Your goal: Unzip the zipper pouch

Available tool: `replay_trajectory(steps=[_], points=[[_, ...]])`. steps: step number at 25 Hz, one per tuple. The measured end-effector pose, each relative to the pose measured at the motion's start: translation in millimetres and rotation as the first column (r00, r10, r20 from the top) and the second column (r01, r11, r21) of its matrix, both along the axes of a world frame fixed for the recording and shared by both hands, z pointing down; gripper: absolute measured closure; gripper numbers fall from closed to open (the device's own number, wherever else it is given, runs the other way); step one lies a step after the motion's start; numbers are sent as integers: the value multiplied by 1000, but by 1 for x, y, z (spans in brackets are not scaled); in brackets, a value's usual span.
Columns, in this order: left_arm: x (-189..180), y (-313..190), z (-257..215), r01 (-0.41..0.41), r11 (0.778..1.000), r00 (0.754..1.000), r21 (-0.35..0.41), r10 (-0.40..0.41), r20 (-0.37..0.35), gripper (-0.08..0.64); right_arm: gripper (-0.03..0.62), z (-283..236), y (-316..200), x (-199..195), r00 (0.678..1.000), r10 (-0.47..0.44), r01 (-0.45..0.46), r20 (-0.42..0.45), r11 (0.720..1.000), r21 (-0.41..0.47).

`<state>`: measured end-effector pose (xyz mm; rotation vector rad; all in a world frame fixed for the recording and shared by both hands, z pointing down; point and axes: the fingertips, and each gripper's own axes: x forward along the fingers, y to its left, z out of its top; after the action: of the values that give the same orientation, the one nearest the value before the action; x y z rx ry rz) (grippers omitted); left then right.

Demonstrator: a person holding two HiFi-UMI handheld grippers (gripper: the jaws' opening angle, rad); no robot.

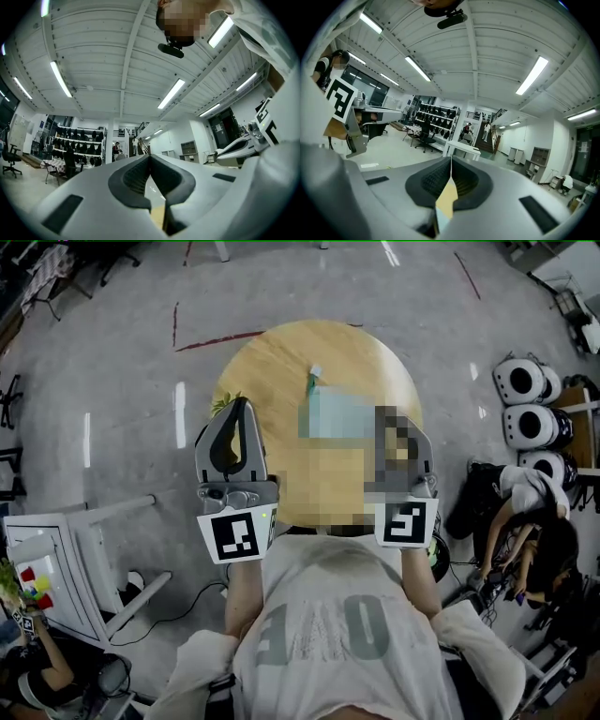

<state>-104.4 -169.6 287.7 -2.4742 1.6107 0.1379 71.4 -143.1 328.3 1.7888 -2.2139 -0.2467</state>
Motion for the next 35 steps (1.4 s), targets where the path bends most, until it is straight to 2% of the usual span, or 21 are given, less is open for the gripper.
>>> replay_trajectory(steps=[13, 18, 20, 22, 26, 30, 35], points=[[-1, 4, 1, 59, 998, 998, -2, -59, -7, 532, 561, 15, -5, -4, 998, -62, 63, 31, 998, -9], [-3, 8, 4, 70, 998, 998, -4, -70, 4, 532, 550, 25, -8, -17, 990, -138, 136, -14, 988, -70], [-4, 8, 4, 74, 997, 997, -5, -74, 5, 532, 437, 35, -9, -25, 985, -167, 162, -35, 980, -119], [-7, 8, 4, 82, 997, 997, -9, -82, 1, 532, 387, 47, -10, -34, 972, -215, 196, -99, 966, -172], [-17, 10, 12, 105, 994, 994, -28, -105, -12, 532, 330, 87, -8, -61, 920, -319, 259, -230, 932, -255], [-23, 12, 23, 118, 991, 993, -58, -120, -20, 532, 321, 143, -7, -83, 805, -439, 306, -398, 883, -355], [-29, 14, 31, 138, 988, 990, -76, -140, -21, 532, 321, 218, -3, -95, 656, -560, 314, -505, 812, -492]])
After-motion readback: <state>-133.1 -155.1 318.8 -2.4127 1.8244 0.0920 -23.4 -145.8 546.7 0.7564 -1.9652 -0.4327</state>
